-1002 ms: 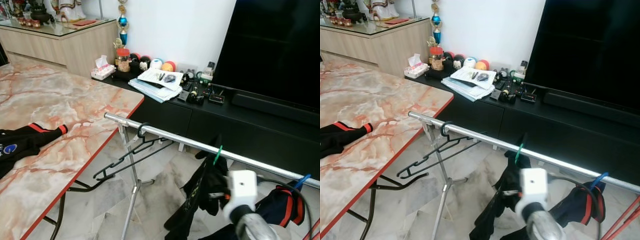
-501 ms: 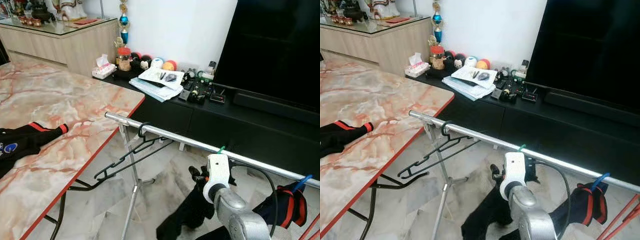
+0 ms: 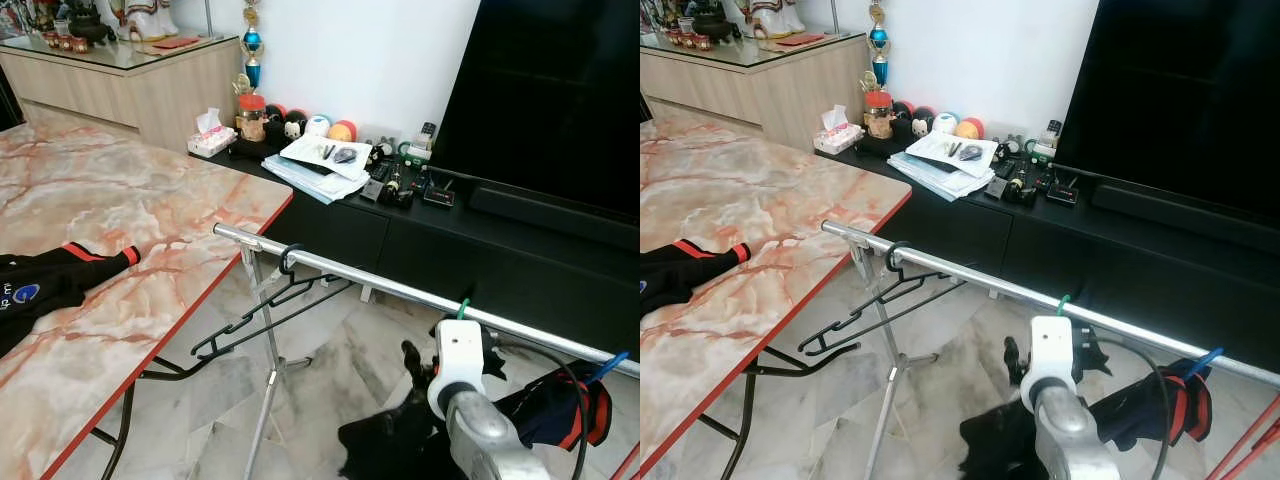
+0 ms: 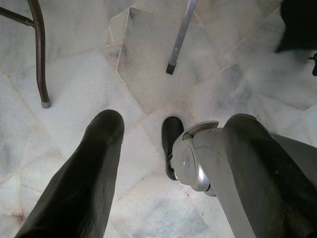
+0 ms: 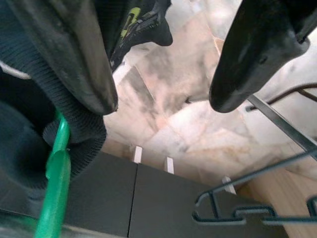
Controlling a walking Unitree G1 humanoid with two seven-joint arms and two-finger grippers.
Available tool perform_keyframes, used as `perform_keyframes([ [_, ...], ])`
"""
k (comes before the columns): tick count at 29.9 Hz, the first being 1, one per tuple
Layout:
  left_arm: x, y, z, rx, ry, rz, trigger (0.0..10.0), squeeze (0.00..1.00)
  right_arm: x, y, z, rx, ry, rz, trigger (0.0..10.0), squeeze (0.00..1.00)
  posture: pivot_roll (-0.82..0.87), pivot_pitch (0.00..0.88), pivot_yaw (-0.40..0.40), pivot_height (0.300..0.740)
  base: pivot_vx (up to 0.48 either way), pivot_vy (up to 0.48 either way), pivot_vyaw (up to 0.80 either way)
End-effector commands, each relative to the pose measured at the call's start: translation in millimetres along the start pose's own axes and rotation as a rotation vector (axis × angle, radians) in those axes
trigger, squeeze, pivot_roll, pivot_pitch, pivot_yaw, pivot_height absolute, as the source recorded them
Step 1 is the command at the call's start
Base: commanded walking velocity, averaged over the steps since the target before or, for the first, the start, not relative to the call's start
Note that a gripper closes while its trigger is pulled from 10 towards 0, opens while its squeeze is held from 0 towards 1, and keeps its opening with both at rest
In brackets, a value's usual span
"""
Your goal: Hang hanger
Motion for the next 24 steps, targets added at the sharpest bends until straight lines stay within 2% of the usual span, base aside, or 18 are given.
perform_keyframes([
  [1, -4.5, -1.5, 1.0, -0.011, 0.020, -0.001, 10.0, 0.00, -9.1, -8.8, 3.1, -0.030, 0.042, 0.027, 10.0, 1.00, 0.14, 0.041, -0.048, 0.740, 0.000, 0.000, 0.00],
  [5, -4.2, -1.5, 0.9, -0.012, 0.020, -0.002, 10.0, 0.00, -6.8, -15.3, 5.7, -0.063, 0.014, 0.107, 10.0, 0.97, 0.13, 0.041, -0.048, 0.740, 0.000, 0.000, 0.00],
  [6, -4.1, -1.5, 0.9, -0.012, 0.020, -0.003, 10.0, 0.00, -3.3, -18.7, 7.2, -0.091, -0.011, 0.133, 10.0, 0.00, 0.13, 0.041, -0.048, 0.740, 0.000, 0.000, 0.00],
  [10, -4.0, -1.5, 0.7, -0.011, 0.021, -0.003, 10.0, 0.00, 3.8, -18.0, 12.9, -0.104, -0.064, 0.162, 10.0, 0.00, 0.13, 0.041, -0.049, 0.740, 0.000, 0.000, 0.00],
  [11, -4.0, -1.6, 0.7, -0.011, 0.021, -0.003, 10.0, 0.00, 8.0, -15.9, 16.8, -0.097, -0.105, 0.163, 10.0, 0.00, 0.13, 0.043, -0.050, 0.740, 0.000, 0.000, 0.00],
  [15, -4.0, -1.5, 0.7, -0.010, 0.022, -0.003, 10.0, 0.00, 15.4, -12.2, 28.7, -0.066, -0.182, 0.136, 10.0, 0.00, 0.13, 0.045, -0.051, 0.740, 0.000, 0.000, 0.00],
  [20, -3.9, -1.2, 0.6, -0.007, 0.023, -0.003, 10.0, 0.00, 14.9, -13.7, 43.4, -0.046, -0.213, 0.142, 10.0, 0.00, 0.12, 0.048, -0.050, 0.740, 0.000, 0.000, 0.00],
  [24, -3.6, -1.1, 0.5, -0.009, 0.023, -0.005, 10.0, 0.00, 6.6, -20.4, 43.7, -0.065, -0.184, 0.152, 10.0, 0.00, 0.12, 0.047, -0.047, 0.740, 0.000, 0.000, 0.00],
])
Point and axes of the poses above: a point about 5 cm out from each wrist's last joint towards the gripper, its own z axis pointing back from the gripper into the wrist, its own x axis along the axis of the wrist's last joint, y = z × x, the point moved 1 cm from there along -z, pointing out of the wrist towards the gripper, and after that the axes turned 12 degrees about -z, right-handed, at the moved point
